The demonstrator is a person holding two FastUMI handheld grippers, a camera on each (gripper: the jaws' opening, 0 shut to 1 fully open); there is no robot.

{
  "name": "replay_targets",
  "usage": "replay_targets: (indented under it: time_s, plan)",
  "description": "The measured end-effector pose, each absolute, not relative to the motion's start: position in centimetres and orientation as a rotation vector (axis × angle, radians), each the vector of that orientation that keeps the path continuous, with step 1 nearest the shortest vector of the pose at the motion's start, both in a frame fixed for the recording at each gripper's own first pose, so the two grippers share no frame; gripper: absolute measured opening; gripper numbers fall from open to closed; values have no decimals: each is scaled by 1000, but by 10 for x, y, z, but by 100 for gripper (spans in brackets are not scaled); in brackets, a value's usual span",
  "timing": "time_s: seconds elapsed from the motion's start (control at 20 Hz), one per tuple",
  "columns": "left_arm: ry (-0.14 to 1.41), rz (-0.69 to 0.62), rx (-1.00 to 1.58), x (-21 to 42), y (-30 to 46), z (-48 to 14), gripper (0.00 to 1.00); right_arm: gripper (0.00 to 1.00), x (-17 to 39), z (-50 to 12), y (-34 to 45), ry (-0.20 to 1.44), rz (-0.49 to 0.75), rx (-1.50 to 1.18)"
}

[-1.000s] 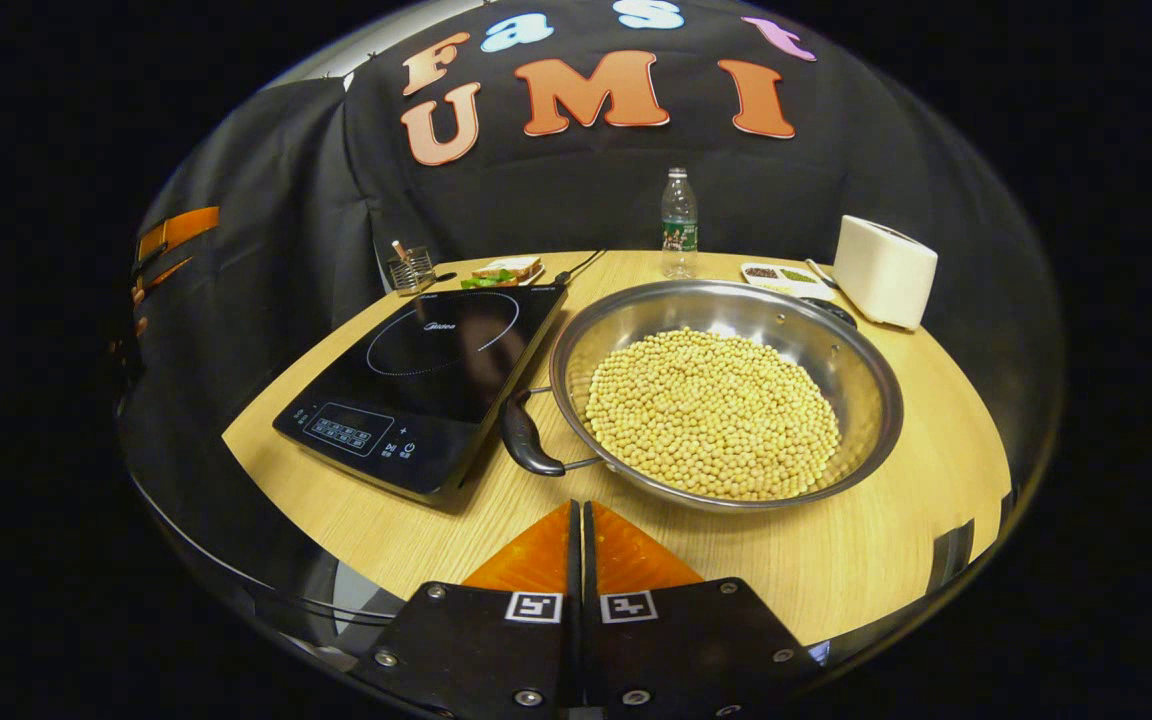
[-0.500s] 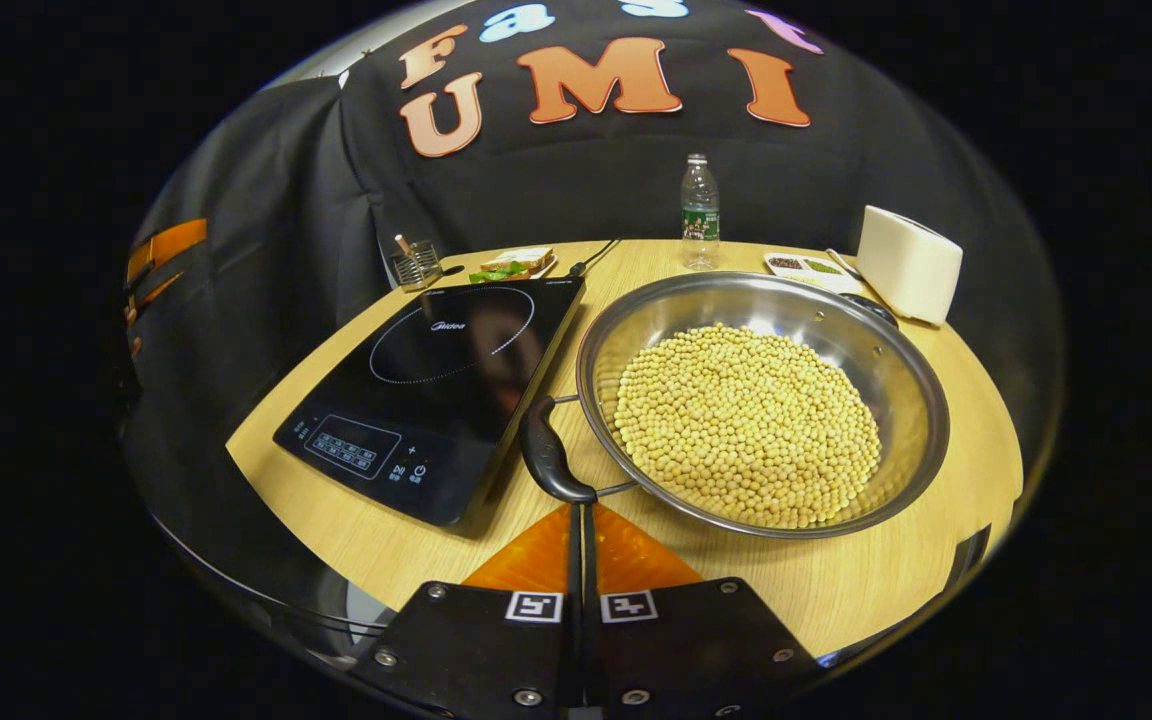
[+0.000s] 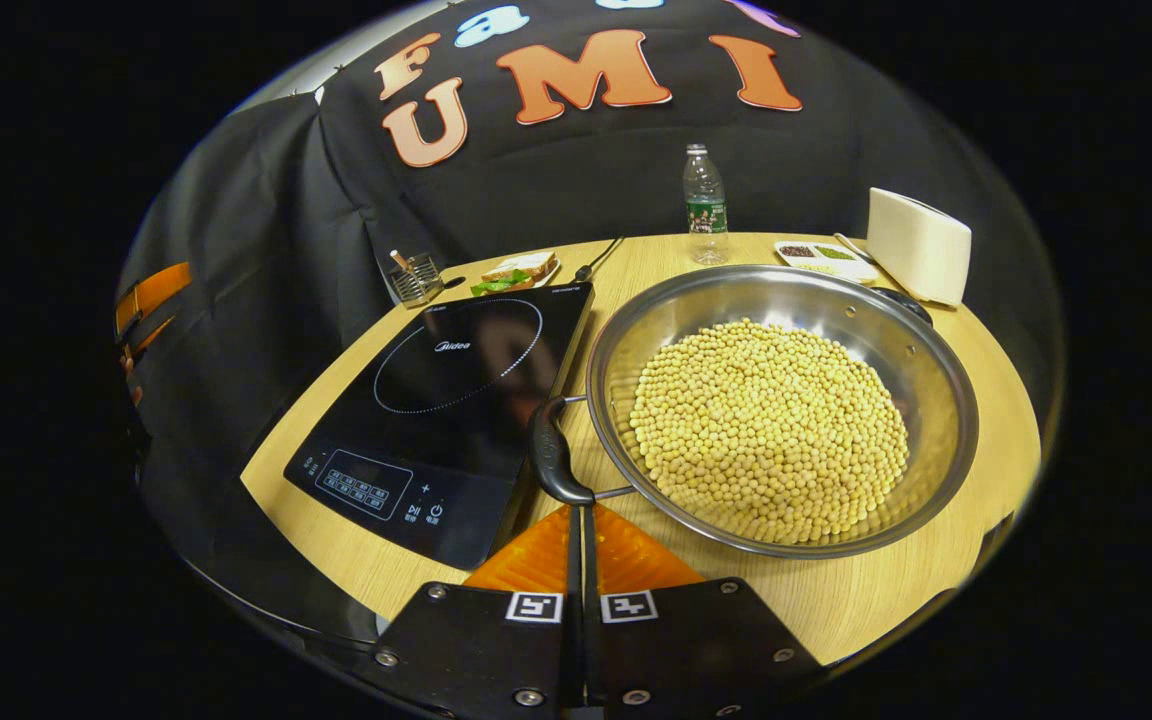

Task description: First push the handle of the pot to place it horizontally, then grasp the pot with both hands and set it on the induction cooktop.

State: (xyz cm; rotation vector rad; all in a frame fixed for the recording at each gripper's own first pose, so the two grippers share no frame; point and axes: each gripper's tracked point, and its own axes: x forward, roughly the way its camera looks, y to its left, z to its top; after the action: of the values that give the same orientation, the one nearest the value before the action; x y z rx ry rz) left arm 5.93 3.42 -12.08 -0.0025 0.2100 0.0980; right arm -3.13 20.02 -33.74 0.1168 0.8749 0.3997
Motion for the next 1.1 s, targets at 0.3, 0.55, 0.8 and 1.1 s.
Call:
replay_targets:
  time_s: [0.3, 0.55, 0.8, 1.1]
  plan:
    - [216, 112, -4, 65, 44, -127, 89, 0, -18, -339, 214, 884, 390, 148]
    - [219, 125, -7, 68, 53, -133, 89, 0, -9, -340, 222, 880, 385, 150]
    - [221, 134, -10, 71, 60, -137, 89, 0, 1, -340, 224, 879, 366, 178]
    - [229, 141, -11, 74, 66, -146, 89, 0, 15, -342, 226, 874, 331, 201]
